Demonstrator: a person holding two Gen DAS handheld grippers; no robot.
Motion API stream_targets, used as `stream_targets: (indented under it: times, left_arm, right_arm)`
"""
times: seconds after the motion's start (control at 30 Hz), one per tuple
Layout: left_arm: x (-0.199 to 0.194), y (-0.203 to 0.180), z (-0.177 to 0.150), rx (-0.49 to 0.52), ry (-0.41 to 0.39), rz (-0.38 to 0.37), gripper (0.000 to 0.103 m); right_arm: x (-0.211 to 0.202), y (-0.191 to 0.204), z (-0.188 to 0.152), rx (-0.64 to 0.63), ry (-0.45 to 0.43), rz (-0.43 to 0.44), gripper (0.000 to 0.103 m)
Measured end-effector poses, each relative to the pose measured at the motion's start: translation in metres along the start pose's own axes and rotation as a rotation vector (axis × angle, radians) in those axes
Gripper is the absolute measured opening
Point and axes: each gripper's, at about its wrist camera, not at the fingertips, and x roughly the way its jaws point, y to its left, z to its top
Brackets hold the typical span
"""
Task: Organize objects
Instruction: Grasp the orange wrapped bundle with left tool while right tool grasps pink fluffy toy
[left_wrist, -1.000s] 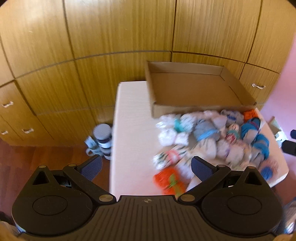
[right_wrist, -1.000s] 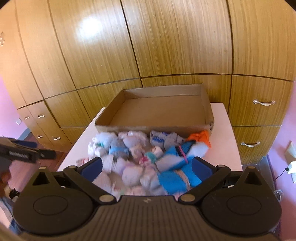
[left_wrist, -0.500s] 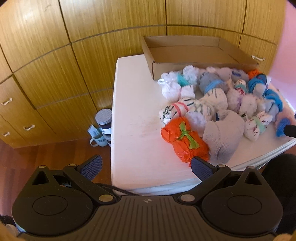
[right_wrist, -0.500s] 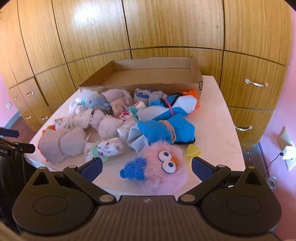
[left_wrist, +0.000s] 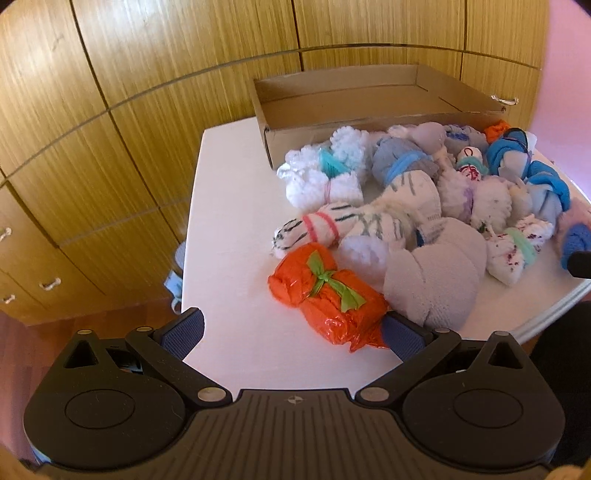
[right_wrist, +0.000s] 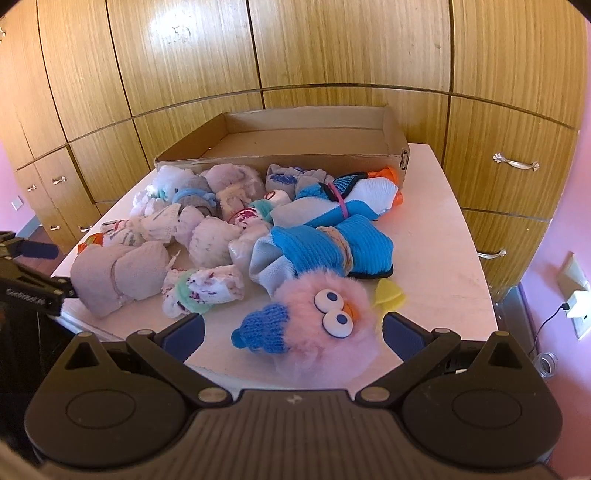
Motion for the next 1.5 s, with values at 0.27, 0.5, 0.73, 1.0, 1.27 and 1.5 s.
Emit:
stream_targets:
  times: [0.27, 0.5, 0.73, 1.0, 1.27, 1.5]
  left_arm:
    - [0.0, 0.02, -0.008, -0.041, 0.011, 0.019, 0.102]
    - [-0.007, 0.026, -0.011, -0.125, 0.018, -0.019, 0.102]
    - [0.008, 0.013, 0.007, -0.112, -0.031, 0.013, 0.102]
    - [0.015, 0.02, 0.003, -0.145, -0.013, -0.04, 0.091]
    - [0.009, 0.02, 0.003, -0.125, -0.058, -0.085, 0.035]
    - [0.007, 0.023, 0.003, -0.133, -0.062, -0.082, 0.032]
  right_arm:
    - [-0.001, 0.003, -0.002, -0.015, -0.007, -0.003, 0.102]
    - [-0.001, 0.001, -0.003, -0.01, -0.009, -0.001, 0.102]
    - [-0.003, 0.001, -0.003, -0.02, -0.008, -0.002, 0.1]
    - [-0.001, 0.003, -0.008, -0.028, -0.005, -0.016, 0.08]
    - [-0.001, 0.001, -0.007, -0.029, -0.025, -0.026, 0.065]
    - [-0.008, -0.005, -0.006, -0.015, -0.052, -0.037, 0.051]
